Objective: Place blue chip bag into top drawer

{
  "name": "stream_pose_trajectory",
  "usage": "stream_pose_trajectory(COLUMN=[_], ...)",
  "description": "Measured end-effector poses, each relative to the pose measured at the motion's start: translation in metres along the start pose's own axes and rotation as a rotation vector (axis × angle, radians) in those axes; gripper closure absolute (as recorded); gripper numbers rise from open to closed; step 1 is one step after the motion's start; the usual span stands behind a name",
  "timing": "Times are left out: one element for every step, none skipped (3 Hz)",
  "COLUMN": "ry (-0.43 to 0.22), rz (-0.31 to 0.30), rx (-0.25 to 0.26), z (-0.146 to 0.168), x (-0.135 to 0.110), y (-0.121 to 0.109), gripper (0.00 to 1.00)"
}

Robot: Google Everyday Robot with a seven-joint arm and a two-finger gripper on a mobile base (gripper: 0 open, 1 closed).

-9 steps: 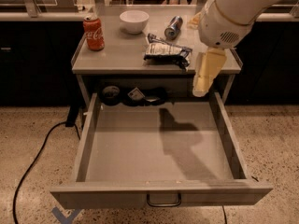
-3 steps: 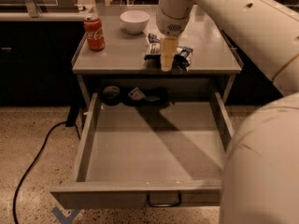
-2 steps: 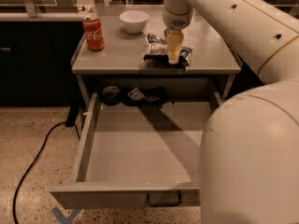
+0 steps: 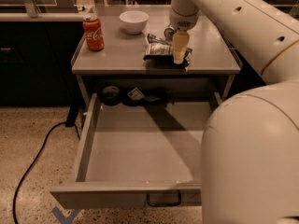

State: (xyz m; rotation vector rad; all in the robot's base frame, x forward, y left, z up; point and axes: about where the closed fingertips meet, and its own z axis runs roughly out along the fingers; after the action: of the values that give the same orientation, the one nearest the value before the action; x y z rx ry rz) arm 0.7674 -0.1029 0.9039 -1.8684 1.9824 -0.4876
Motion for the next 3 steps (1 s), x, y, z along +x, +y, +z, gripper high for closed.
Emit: stream_pose_trajectory(ry=[-0.046,-0.055,-0.056], rz=[0.063,0.094,0.112], rx=[-0.012,-0.025,-0.037], z=[0.008,0.019,0.029], x=[0.01,0.019,0.024], y=[0.004,0.009,0.012], gripper=[0.0,0.0,0.0])
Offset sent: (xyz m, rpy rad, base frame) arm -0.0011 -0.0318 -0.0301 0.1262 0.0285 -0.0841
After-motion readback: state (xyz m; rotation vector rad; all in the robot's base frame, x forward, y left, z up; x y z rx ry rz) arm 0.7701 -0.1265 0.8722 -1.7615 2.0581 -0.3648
